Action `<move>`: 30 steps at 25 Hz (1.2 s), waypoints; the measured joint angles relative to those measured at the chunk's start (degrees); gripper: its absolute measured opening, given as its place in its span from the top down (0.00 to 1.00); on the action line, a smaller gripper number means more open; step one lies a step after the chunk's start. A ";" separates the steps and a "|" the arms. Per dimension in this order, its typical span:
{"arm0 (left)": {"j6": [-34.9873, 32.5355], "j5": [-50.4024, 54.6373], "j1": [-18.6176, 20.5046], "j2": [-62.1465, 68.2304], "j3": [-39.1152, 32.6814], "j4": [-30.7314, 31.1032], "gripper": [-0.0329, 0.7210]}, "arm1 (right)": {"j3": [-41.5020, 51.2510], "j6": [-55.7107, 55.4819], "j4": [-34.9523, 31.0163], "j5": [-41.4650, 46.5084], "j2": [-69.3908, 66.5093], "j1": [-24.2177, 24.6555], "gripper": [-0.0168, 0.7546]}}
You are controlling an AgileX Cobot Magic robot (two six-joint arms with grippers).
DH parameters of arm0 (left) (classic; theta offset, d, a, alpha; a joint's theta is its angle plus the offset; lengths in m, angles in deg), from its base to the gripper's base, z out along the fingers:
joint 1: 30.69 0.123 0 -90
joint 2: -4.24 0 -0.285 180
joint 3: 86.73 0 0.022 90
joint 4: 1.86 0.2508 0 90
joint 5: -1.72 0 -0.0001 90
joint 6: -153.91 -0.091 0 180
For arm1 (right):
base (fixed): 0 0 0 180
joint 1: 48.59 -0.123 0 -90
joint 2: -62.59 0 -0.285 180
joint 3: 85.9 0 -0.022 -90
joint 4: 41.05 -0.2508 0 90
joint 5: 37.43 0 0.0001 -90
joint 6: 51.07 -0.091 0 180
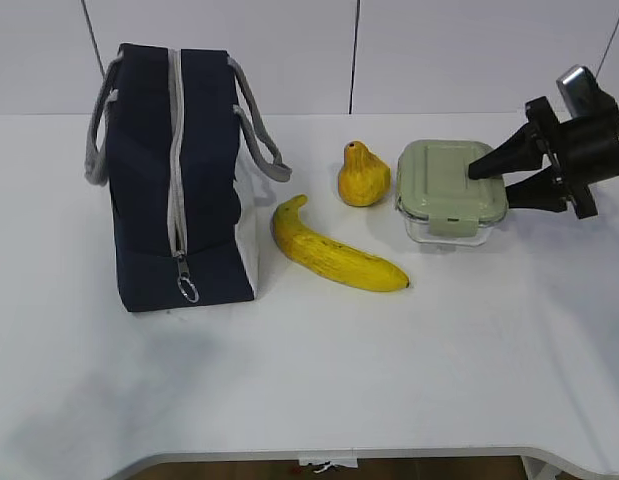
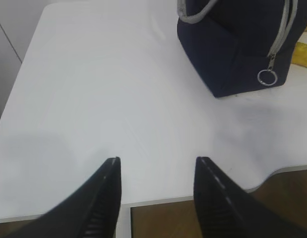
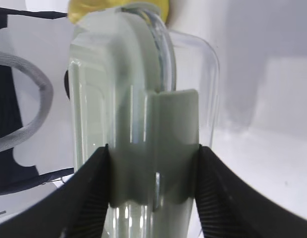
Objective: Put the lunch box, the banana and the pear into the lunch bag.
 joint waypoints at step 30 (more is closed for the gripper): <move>-9.91 -6.35 0.00 63.62 26.60 -37.14 0.42 | -4.97 -10.37 -5.76 2.10 14.71 -5.19 0.48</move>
